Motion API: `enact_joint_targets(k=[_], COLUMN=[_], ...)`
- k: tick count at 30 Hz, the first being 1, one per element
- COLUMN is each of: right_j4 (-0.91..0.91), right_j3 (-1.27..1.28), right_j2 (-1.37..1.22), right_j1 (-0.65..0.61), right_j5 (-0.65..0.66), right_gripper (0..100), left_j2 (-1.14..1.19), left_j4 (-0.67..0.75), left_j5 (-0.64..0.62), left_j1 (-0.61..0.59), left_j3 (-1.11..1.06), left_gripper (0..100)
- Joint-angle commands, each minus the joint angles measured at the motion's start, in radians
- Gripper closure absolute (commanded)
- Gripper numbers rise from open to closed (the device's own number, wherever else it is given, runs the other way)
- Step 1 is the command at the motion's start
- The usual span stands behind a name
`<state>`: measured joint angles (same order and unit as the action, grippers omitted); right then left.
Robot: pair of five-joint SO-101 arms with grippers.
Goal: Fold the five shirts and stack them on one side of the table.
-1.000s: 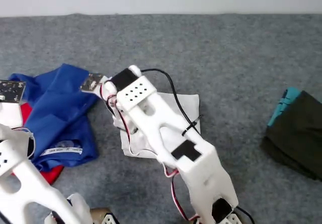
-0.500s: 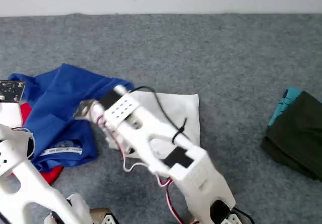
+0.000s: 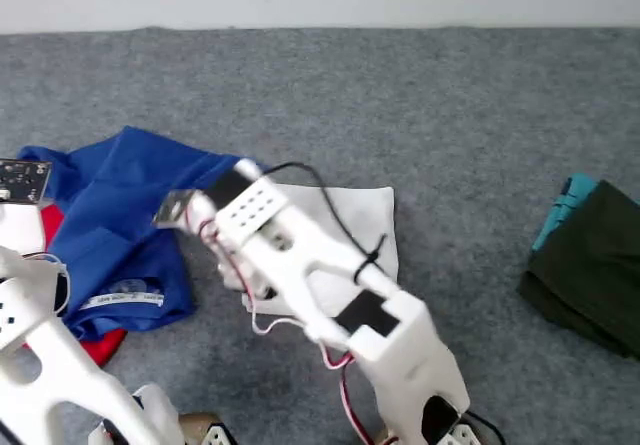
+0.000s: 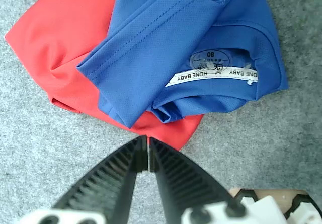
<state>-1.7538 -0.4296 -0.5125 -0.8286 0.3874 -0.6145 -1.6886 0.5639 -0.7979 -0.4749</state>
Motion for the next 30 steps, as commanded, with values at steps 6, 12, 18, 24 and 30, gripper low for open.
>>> enact_joint_targets(k=[6,12,18,24,30], right_j4=[-0.044,-0.041,-0.042,-0.015,0.153], right_j3=[0.181,0.411,0.485,0.494,0.549], right_j2=[0.332,0.496,0.653,0.702,0.578], right_j1=[0.13,0.275,0.432,0.444,0.433], right_j5=[-0.04,-0.043,-0.213,-0.462,-0.605], right_gripper=[98.9,98.9,98.7,88.7,68.0], left_j2=[-0.026,-0.026,-0.028,-0.026,-0.026], left_j4=[0.014,0.014,0.012,0.009,0.014], left_j5=[-0.011,-0.011,-0.054,-0.06,-0.055], left_j1=[0.003,0.0,0.0,0.005,0.005], left_j3=[0.002,0.002,0.008,0.002,0.002], left_gripper=[98,98,98,98,98])
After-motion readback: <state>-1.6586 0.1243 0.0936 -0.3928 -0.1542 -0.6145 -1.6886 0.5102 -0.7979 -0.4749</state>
